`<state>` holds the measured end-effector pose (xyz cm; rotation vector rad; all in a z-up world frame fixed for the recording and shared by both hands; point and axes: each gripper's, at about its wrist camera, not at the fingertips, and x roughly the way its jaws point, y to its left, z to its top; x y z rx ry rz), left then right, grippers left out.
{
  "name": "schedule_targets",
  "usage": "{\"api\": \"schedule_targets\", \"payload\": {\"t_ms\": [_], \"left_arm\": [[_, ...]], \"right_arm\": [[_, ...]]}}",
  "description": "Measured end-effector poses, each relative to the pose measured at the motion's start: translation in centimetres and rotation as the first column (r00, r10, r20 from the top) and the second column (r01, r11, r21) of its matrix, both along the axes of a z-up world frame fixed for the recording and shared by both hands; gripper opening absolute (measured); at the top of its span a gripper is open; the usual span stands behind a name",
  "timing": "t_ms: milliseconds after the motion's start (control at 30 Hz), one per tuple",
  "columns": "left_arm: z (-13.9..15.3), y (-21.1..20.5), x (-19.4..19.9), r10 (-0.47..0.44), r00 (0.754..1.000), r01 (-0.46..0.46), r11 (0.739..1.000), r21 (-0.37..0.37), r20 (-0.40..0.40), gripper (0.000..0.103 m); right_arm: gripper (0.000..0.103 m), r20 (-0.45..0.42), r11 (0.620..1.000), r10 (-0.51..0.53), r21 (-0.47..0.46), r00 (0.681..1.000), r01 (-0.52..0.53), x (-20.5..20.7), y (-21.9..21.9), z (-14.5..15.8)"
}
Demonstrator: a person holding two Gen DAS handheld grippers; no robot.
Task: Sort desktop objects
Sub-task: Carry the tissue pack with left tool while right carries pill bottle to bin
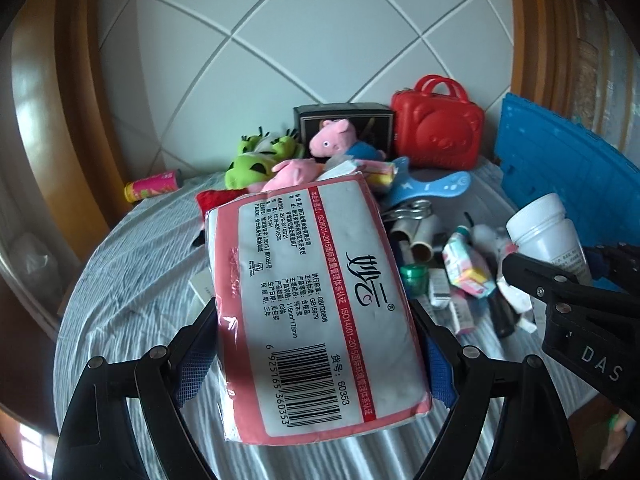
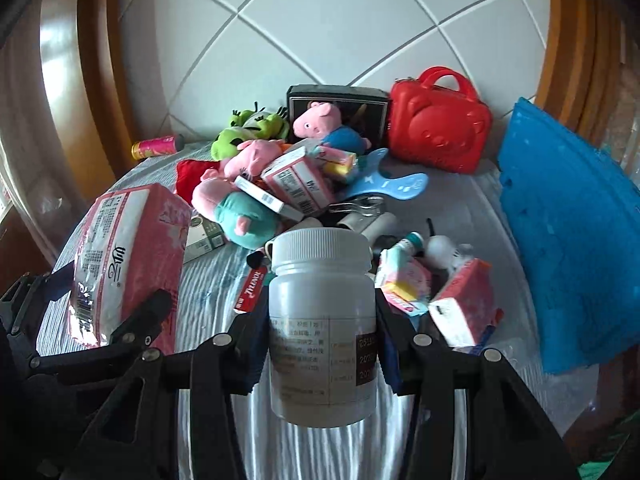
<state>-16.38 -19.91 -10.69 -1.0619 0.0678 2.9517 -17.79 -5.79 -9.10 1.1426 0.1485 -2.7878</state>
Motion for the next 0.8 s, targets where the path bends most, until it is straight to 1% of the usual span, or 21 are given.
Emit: {"api": "schedule_targets", "payload": {"t_ms": [167,333,467,667,800], "left_arm": [[2.3,6.4,0.8,-0.041,0.998,0.042,0.999,0.015,-0.037,0.087],[5.2,13.5,1.7,-0.044,0.996,0.046,0.999,0.025,-0.08,0.087],[7.3,18.7,2.1,-0.04,0.992,0.042,0.999,0.017,-0.124,0.088],[9.9,24.5,1.5,-0.074,0.983,0.075,0.997,-0.003,-0.167,0.088],[11.4,27.7,0.4,-0.12,0.973,0.123,0.992,0.0,-0.199,0.088]], "right_arm": [[0.046,-0.051,1.0,-0.024,0.009,0.998,0.025,2.1,6.4,2.7],[0.046,-0.099,1.0,-0.015,0.016,0.995,0.016,3.9,13.0,5.3],[0.046,-0.149,1.0,-0.008,0.006,0.989,0.009,4.9,18.3,7.6],[0.046,-0.214,0.999,-0.046,-0.022,0.976,0.042,5.6,24.7,10.6],[0.046,-0.257,0.994,-0.105,-0.039,0.961,0.098,5.6,28.3,12.1]]}}
